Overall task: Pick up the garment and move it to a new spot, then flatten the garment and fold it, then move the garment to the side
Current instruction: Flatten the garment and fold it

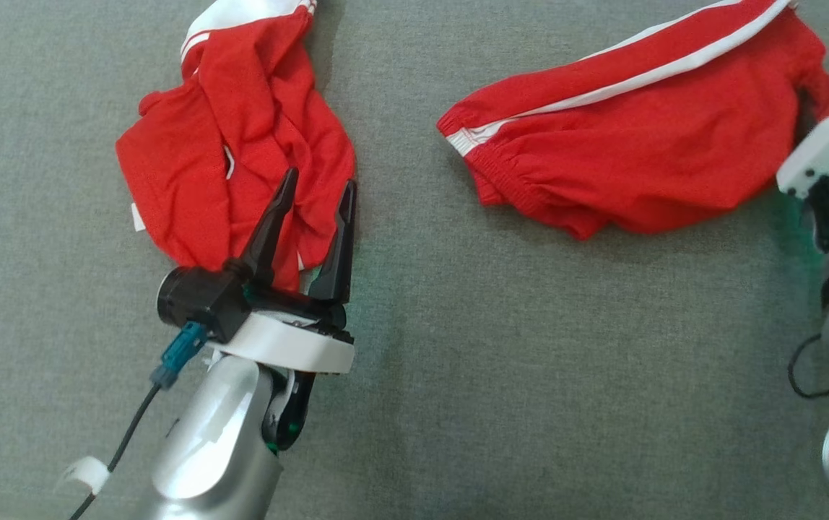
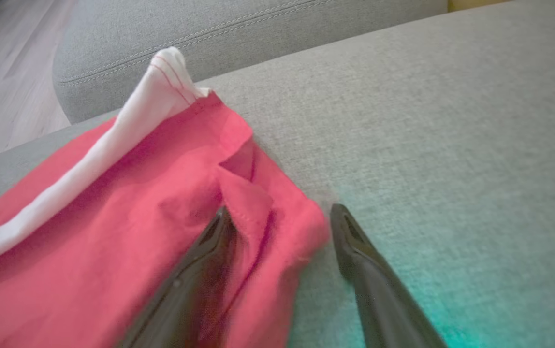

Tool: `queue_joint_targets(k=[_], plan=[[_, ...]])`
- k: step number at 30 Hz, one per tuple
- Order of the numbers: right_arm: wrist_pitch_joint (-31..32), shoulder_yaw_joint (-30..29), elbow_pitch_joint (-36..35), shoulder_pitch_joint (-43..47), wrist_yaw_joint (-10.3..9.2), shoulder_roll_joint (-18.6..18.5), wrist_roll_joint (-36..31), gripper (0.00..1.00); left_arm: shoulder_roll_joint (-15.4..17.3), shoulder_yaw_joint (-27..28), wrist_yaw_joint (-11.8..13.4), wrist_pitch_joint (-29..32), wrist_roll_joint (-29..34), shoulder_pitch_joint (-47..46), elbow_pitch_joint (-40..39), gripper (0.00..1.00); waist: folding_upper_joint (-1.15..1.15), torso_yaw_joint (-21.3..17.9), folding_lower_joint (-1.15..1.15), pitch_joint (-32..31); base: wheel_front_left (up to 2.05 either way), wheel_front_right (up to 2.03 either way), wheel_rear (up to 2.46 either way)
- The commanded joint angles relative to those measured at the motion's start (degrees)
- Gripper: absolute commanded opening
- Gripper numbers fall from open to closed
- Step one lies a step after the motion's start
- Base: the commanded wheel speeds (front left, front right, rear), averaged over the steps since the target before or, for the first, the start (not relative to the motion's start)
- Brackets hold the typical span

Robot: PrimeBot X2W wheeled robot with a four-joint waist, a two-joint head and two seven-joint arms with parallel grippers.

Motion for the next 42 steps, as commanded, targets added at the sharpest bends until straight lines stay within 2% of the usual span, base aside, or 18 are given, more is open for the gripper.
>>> queue_joint_targets(k=[1, 4, 5, 6, 7, 8, 13, 18, 24, 27, 31, 35, 42], plan=[[1.0, 1.1, 1.0, -1.9, -0.05, 1.2, -0.9, 1.00, 0.3, 2.5, -0.4, -0.4, 0.6, -1.5, -1.4, 1.00, 0.00, 0.0, 0.00, 0.1, 0.00, 0.00, 0.00], [0.7, 2.3, 3.0, -2.6, -0.05, 2.0, -1.6, 1.00, 0.1, 3.1, -0.5, -0.4, 0.7, -1.5, -1.2, 1.00, 0.00, -0.5, 0.00, -0.1, 0.00, 0.00, 0.00], [0.3, 2.9, 3.5, -2.8, -0.05, 2.2, -1.7, 0.61, 0.1, 3.3, -0.5, -0.4, 0.8, -1.5, -1.2, 1.00, 0.00, -0.8, 0.00, -0.1, 0.00, 0.00, 0.00], [-0.3, 3.5, 3.8, -3.0, -0.05, 2.2, -1.8, 0.17, 0.1, 3.5, -0.5, -0.4, 0.9, -1.4, -1.1, 1.00, 0.00, -1.1, 0.00, -0.2, 0.00, 0.00, 0.00], [-0.3, 3.5, 3.8, -3.0, -0.05, 2.2, -1.8, 0.17, 0.1, 3.5, -0.5, -0.4, 0.9, -1.4, -1.1, 1.00, 0.00, -1.1, 0.00, -0.2, 0.00, 0.00, 0.00], [-1.0, 4.0, 4.0, -3.3, -0.05, 2.1, -1.9, 0.00, 0.0, 3.6, -0.6, -0.4, 1.0, -1.4, -1.1, 1.00, 0.00, -1.3, 0.00, -0.2, 0.00, 0.00, 0.00], [-6.0, 5.7, 4.2, -4.3, -0.05, 0.6, -0.9, 0.00, -0.1, 4.4, -0.7, -0.4, 1.3, -1.4, -1.0, 1.00, 0.00, -2.8, 0.00, -0.7, 0.00, 0.00, 0.00], [-9.6, 6.2, 4.7, -3.6, -0.05, -2.7, 0.2, 0.00, -0.1, 5.1, -0.9, -0.4, 1.5, -0.8, -0.8, 1.00, 0.00, -4.3, 0.00, -1.8, 0.00, 0.00, 0.00], [-9.5, 3.6, 6.2, -1.0, -0.05, -8.6, -0.2, 0.00, -0.2, 5.6, -1.1, -0.4, 1.7, -0.2, -0.8, 1.00, 0.00, -5.5, 0.00, -3.0, 0.00, 0.00, 0.00], [-8.2, -0.1, 7.0, 1.6, -0.05, -10.7, -2.2, 0.00, -0.2, 5.8, -1.2, -0.4, 1.7, 0.3, -0.8, 1.00, 0.00, -6.2, 0.00, -3.9, 0.00, 0.00, 0.00], [-7.9, -4.4, 6.5, 3.4, -0.05, -10.3, -4.5, 0.00, -0.2, 6.0, -1.2, -0.4, 1.8, 0.7, -0.8, 1.00, 0.00, -6.5, 0.00, -4.4, 0.00, 0.00, 0.00], [-9.5, -7.2, 5.0, 3.9, -0.05, -7.8, -6.5, 0.00, -0.2, 6.2, -1.3, -0.4, 2.0, 1.1, -0.8, 1.00, 0.00, -6.7, 0.00, -5.1, 0.00, 0.00, 0.00], [-15.8, -6.6, 3.7, 2.2, -0.05, -2.7, -7.3, 0.00, -0.1, 6.7, -1.3, -0.4, 2.3, 2.5, -0.5, 1.00, 0.00, -7.1, 0.00, -8.2, 0.00, 0.00, 0.00]])
